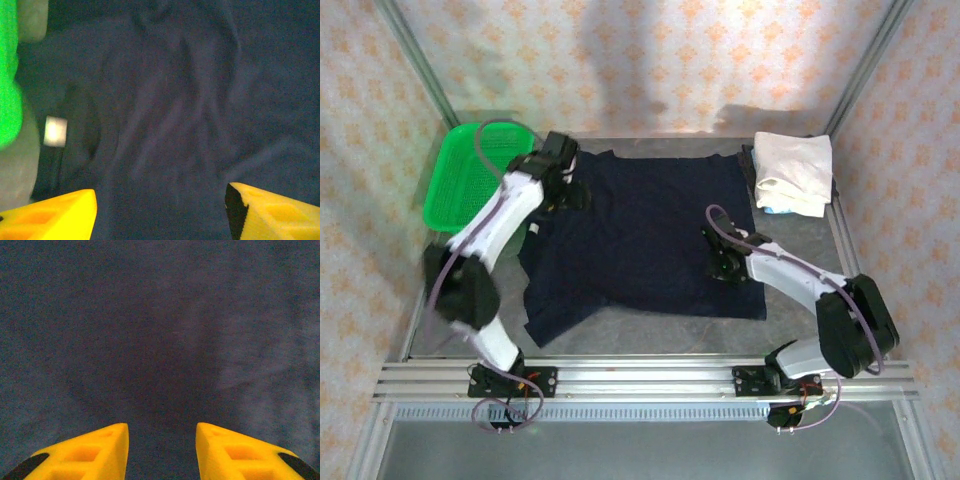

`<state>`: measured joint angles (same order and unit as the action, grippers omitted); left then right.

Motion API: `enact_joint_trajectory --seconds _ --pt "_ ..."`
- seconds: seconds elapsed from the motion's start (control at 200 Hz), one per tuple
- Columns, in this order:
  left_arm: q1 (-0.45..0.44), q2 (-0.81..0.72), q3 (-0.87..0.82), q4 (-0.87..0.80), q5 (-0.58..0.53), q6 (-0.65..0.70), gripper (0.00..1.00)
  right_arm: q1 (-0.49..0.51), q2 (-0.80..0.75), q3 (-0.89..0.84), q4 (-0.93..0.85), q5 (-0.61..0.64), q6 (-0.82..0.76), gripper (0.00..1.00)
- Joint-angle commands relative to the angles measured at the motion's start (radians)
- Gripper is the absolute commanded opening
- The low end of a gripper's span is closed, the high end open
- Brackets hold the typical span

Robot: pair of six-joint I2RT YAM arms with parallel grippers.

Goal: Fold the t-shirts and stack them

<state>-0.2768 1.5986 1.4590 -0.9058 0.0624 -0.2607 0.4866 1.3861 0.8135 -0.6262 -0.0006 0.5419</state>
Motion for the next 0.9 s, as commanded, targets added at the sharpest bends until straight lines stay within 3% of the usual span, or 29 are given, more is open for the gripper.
enact_joint_trajectory --seconds 0.0,0.08,0.215,0.275,0.35,0.746,0.891 --pt "-0.063 -0.172 -0.267 0.003 -0.05 -0.098 0.65 -0.03 -0.078 -0.004 -0.147 0.077 0.097 0.43" --pt "-0.08 -0.357 -0.487 0.01 -0.067 -0.243 0.63 -0.044 -0.125 -0.04 -0.173 0.069 0.124 0.48" --pt "-0.079 -0.683 -0.758 -0.009 -0.189 -0.522 0.61 -0.061 -0.189 -0.096 -0.216 0.065 0.19 0.52" --pt "-0.079 -0.8 -0.861 0.004 -0.19 -0.619 0.52 -0.063 -0.197 -0.117 -0.235 0.083 0.275 0.54" --pt "-0.079 -0.887 -0.956 0.015 -0.189 -0.699 0.5 -0.066 -0.196 -0.128 -0.26 0.07 0.314 0.55" --pt "-0.078 -0.903 -1.132 0.093 -0.16 -0.8 0.52 -0.08 -0.176 -0.166 -0.268 0.032 0.377 0.62" --pt "-0.079 -0.888 -1.176 0.171 -0.128 -0.817 0.46 -0.079 -0.175 -0.17 -0.272 0.029 0.379 0.62"
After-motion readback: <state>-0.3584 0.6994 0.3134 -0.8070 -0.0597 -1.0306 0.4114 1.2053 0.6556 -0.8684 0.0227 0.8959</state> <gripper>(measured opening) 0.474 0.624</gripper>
